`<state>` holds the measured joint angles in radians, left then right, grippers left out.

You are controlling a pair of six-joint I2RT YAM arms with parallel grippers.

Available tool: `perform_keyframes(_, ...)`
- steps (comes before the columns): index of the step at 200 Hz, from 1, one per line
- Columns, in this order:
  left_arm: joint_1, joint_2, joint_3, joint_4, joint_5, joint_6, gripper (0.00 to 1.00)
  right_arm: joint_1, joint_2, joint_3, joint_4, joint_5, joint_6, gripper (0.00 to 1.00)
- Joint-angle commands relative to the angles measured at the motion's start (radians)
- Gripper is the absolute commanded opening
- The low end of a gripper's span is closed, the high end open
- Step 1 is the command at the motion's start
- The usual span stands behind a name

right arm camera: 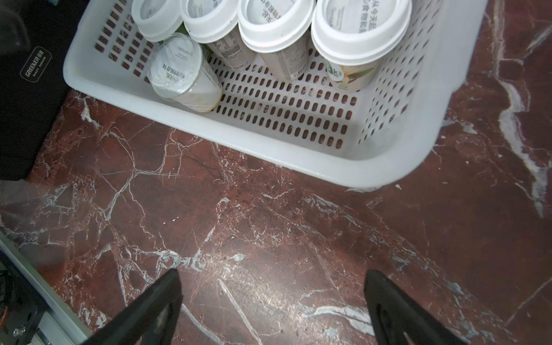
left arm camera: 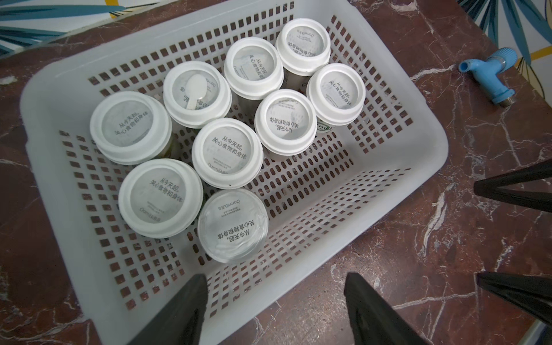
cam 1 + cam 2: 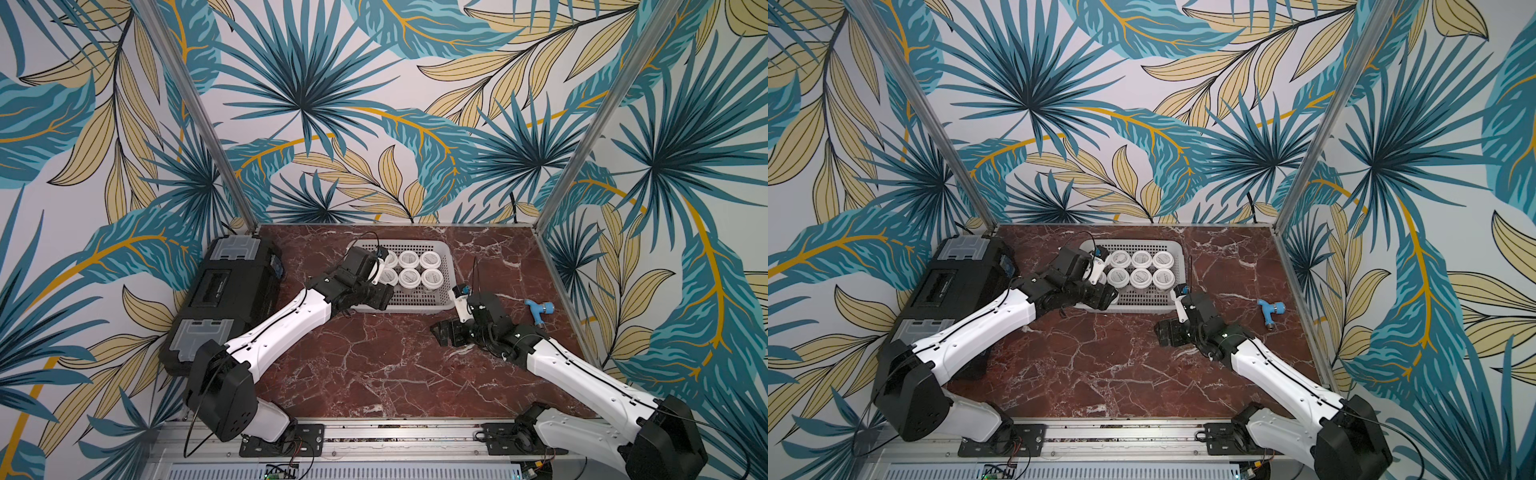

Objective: Put the yogurt in the basket
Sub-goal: Place the yogurt in the basket, then reset both arms

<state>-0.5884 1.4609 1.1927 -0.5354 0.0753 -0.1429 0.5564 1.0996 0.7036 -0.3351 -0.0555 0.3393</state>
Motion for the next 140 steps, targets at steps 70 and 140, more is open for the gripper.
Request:
perform_keyframes(70,-0.001,-0.211,-0.251,0.246,0.027,-0.087,1.0,0.003,0.002,0.118,-0.037,0.062,-0.057,1.0)
perform_keyframes(140,0.002,-0.388,-0.366,0.248,-0.095,-0.102,1.0,0.003,0.057,0.272,-0.094,0.184,-0.125,1.0)
